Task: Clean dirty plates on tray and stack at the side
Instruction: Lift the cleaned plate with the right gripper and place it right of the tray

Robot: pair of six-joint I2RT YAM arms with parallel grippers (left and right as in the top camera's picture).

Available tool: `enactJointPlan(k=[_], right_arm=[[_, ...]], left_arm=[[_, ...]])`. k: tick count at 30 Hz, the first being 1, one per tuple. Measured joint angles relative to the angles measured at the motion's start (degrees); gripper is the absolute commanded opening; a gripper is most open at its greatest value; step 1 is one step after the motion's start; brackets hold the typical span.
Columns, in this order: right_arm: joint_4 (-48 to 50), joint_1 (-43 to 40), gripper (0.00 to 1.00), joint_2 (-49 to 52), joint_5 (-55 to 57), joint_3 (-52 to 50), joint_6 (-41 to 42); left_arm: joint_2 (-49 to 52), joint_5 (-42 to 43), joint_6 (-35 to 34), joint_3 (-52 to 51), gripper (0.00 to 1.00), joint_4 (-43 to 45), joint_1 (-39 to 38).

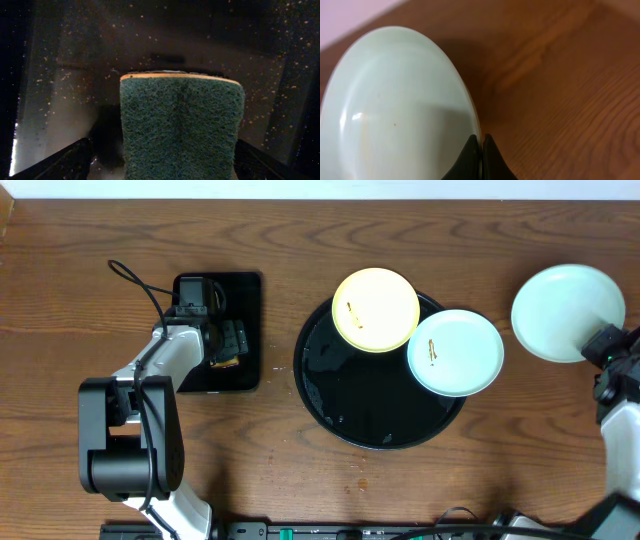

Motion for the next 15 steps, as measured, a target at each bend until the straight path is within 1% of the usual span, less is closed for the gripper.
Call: enactJointPlan(k=[6,8,9,10,11,15], right_arm=[[5.03,-1.25,0.01,10.64,-0.39,0.02,0.26],[6.19,-1.25,0.51,12.66,-0.59,0.02,0.26],[6.47,-1.25,0.65,13.18,-0.81,0.00,0.59],[6.78,-1.25,0.69,13.42,-0.87,0.00,0.68],[6.99,-1.25,0.69,13.42,-0.90,0.00,0.68],[5.57,-1.25,0.63,13.35,-2.51,0.83,0.74]], left_arm=[[0.00,-0.02,0.00,0.00,0.89,0.04,0.00],[0.00,0.00,0.00,0.00,0.89,0.02,0.00],[0.00,0.00,0.00,0.00,0.89,0.04,0.00],[0.00,-0.02,0.00,0.00,0.89,0.02,0.00],[0.00,-0.02,0.00,0.00,0.89,0.02,0.00],[0.00,-0.02,0.00,0.00,0.89,0.04,0.00]])
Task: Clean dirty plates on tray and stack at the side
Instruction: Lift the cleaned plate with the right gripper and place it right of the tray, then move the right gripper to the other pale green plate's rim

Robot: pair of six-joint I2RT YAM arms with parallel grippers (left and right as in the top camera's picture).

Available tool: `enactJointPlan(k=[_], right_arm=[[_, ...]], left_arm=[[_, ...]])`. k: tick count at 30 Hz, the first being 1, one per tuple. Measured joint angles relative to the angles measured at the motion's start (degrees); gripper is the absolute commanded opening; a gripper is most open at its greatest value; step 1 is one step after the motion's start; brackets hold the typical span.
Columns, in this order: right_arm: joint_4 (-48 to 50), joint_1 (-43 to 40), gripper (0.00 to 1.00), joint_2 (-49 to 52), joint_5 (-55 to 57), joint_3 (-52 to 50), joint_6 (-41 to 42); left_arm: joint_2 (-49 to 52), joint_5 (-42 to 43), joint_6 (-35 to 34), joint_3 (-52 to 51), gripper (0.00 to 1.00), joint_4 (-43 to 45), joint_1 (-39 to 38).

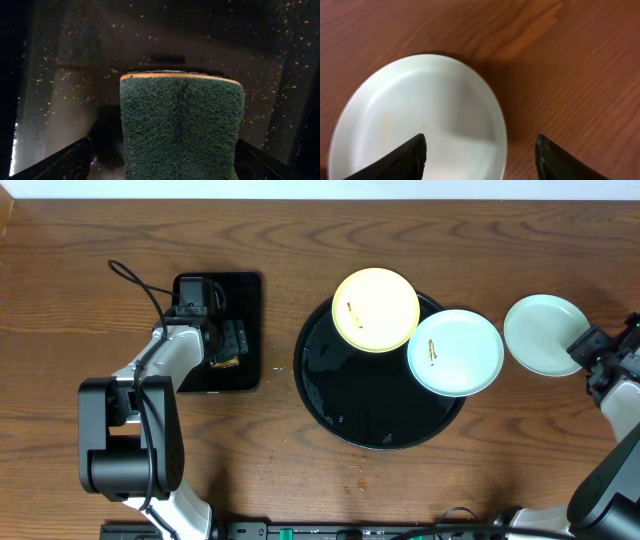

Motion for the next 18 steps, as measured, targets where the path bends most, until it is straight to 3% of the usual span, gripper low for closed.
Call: enactJointPlan(k=[4,8,12,16,18], right_arm=[[-7.72,0.33,0.62,-0.46,-4.20,4.04,-0.33],[-22.27,4.11,0.64,-0.85,-6.03,13.79,-3.37],[-34.40,13.94,0.71,-1.22,-7.06,25.07,-10.69],[-38.27,27.26,0.76,-2.03,-8.04,31.15,-18.12],[-38.66,32.87,0.87,-2.36,-8.87,31.74,-20.20]], left_arm=[[0.00,0.00,0.00,0.00,0.89,-0.02,0.00],[0.00,0.00,0.00,0.00,0.89,0.00,0.00],[0.00,0.02,0.00,0.00,0.89,-0.02,0.00],[0.00,0.02,0.00,0.00,0.89,-0.02,0.00],[0.00,0.02,0.00,0.00,0.89,-0.02,0.00]])
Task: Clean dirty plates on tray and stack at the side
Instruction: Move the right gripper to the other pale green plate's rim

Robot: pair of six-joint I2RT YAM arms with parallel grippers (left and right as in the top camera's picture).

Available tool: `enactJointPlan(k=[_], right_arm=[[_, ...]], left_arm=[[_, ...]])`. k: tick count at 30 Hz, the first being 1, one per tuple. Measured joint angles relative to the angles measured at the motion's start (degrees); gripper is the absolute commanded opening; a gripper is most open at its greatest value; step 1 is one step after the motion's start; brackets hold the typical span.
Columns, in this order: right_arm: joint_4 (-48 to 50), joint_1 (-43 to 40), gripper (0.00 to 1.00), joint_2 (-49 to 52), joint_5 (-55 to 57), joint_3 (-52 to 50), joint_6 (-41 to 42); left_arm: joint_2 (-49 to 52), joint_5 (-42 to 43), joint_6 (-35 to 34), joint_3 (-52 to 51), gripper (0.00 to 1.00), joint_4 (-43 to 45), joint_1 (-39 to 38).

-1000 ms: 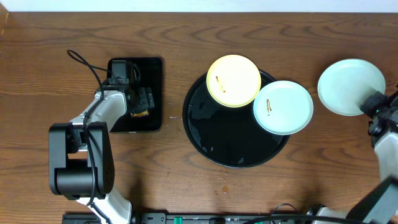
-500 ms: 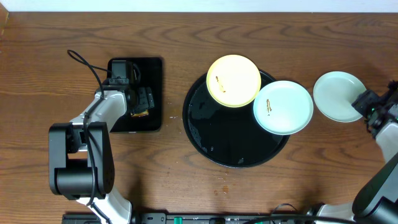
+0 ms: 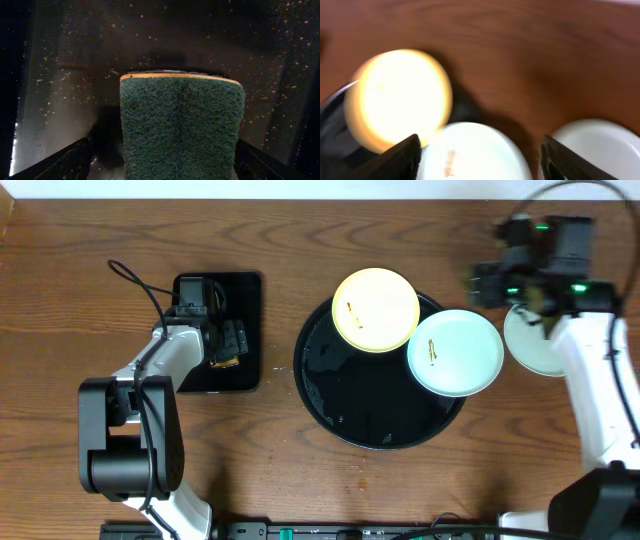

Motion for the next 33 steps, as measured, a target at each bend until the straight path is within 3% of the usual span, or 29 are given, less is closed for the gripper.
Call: enactJointPlan(k=[1,6,8,10,12,14,17,24,33], right_arm=[[-0.42,2.25,0.99,-0.04,-0.13,0.00,-0.74],[-1.95,9.22,0.96,-0.04,-0.09,-0.42,-2.69],[-3.32,10.62,0.75,-0.04,0.81,-0.59,-2.36],[-5.25,11.32,0.46,-0.04,4.37,-0.68,-0.11],[-7.96,11.04,0.34,-0.04,9.57,-0.72,3.48],[-11.74,9.40,0.30,-0.04,14.16,-0.83,6.82],[-17.25,4.96,0.28,-0.04,17.31,-0.98,10.14],[-20.57,-5.25,0.47,-0.04,14.47,-2.97,13.70],[-16.39,-8.85,0.46,-0.04,12.55,-9.42,17.29]], left_arm=[[0.00,0.00,0.00,0.00,0.89,0.00,0.00],[0.00,-0.02,0.00,0.00,0.89,0.00,0.00],[0.00,-0.02,0.00,0.00,0.89,0.00,0.00],[0.00,-0.02,0.00,0.02,0.89,0.02,0.00],[0.00,0.00,0.00,0.00,0.89,-0.02,0.00],[0.00,0.00,0.00,0.00,0.89,0.02,0.00],[0.00,0.00,0.00,0.00,0.89,0.00,0.00],[0.00,-0.02,0.02,0.00,0.89,0.02,0.00],[0.00,0.00,0.00,0.00,0.89,0.02,0.00]])
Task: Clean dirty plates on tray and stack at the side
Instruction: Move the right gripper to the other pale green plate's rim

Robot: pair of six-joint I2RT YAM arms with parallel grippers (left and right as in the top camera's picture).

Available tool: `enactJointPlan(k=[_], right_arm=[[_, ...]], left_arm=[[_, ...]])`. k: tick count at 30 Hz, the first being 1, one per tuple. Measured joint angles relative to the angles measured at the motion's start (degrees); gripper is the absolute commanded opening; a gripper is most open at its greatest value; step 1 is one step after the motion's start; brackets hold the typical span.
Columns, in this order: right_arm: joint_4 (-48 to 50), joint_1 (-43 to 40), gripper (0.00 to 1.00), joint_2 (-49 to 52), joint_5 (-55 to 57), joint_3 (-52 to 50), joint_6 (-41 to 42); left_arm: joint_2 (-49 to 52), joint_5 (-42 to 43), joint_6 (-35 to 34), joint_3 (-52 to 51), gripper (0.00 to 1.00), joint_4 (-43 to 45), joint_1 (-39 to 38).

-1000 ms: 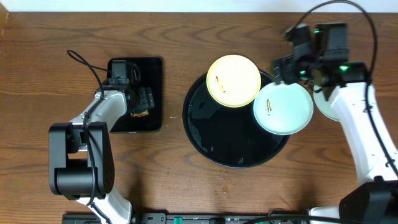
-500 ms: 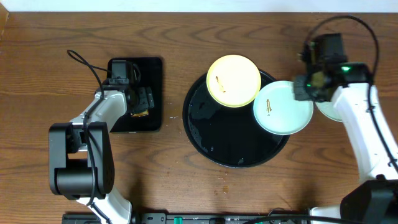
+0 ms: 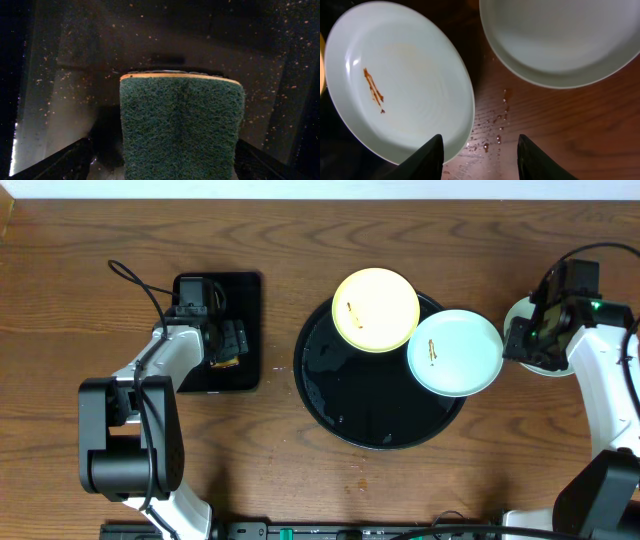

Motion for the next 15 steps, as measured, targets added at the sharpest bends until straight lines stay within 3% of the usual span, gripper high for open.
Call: enactJointPlan(k=[5,15], right_arm=[[5.07,0.00,0.47,0.00,-0.50,-4.31,2.16],[17.22,0.00,0.34,0.00,-0.85,-12.76,3.45]], left_arm=[[0.00,-0.02,0.00,0.00,0.89,0.00,0.00],[0.00,-0.02,0.00,0.00,0.89,-0.02,0.00]])
